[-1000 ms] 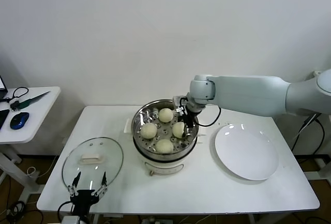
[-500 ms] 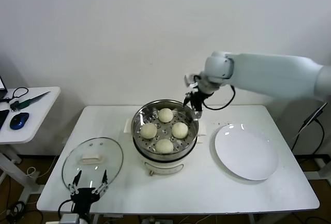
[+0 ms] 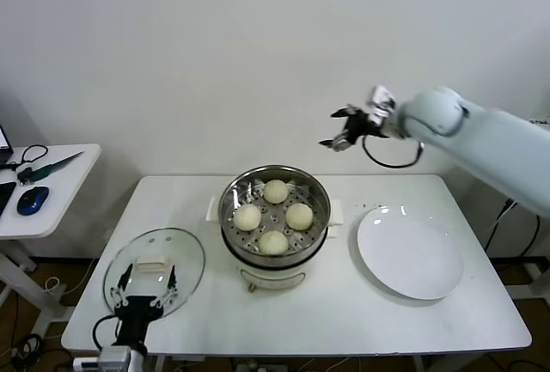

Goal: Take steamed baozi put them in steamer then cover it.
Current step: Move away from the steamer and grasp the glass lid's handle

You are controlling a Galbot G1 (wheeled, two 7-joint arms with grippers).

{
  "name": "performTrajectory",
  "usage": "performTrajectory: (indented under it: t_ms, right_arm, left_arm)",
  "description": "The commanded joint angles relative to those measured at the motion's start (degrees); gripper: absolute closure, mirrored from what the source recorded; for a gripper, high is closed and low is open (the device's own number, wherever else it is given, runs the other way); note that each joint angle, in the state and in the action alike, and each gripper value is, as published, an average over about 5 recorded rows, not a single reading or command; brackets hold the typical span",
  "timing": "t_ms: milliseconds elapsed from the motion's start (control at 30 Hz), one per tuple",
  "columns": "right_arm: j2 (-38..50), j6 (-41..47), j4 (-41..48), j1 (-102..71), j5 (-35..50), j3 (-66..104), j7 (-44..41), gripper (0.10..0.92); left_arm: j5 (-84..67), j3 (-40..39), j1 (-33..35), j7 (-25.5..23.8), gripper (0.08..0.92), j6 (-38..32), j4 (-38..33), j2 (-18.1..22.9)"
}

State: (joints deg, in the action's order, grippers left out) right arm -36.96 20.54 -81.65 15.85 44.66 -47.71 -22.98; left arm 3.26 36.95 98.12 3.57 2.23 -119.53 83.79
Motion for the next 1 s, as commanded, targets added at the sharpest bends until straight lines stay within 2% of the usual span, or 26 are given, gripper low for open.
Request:
performTrajectory:
  t_ms: [33,267,500,633,700,867,1000]
  right_arm:
    - [12.71,-11.3,-5.95,-54.37,-8.34,55.53,11.52,0.203]
    - [2.94,-17.4,-8.97,-83.75,-9.42,83.57,10.15,0.203]
    - [-8.99,-27.53,-9.75,-97.6,-9.95,91.11,9.81,0.203]
    - [-14.08,-29.44,-10.29,-101.87,-11.04,91.36,11.42,0.203]
    - [-16.22,-29.55,-10.62,-103.54,-12.3,90.8,12.4,0.203]
    - [-20.48,-29.9,-10.82,-106.42,-16.09,88.32,14.08,0.203]
    - [-22.89,-30.44,-11.65,-107.78,-17.53,87.05,14.79,0.203]
  left_arm:
    - [4.89,0.1,-2.2,0.03,0.177,-2.83,0.82,-0.72]
    - [8.09,-0.12,-4.01,1.35,0.177,-5.19,2.63,-0.67]
    - [11.11,0.11,-4.98,4.31,0.177,-8.1,3.18,-1.42]
    - [15.25,0.98,-5.4,5.87,0.177,-9.08,3.89,-2.57]
    - [20.97,1.61,-5.64,7.93,0.177,-9.54,4.69,-3.67]
    - [47.83,3.28,-5.93,16.06,0.177,-8.53,7.88,-6.68]
    - [65.69,2.62,-4.69,17.83,0.177,-3.93,11.69,-8.66]
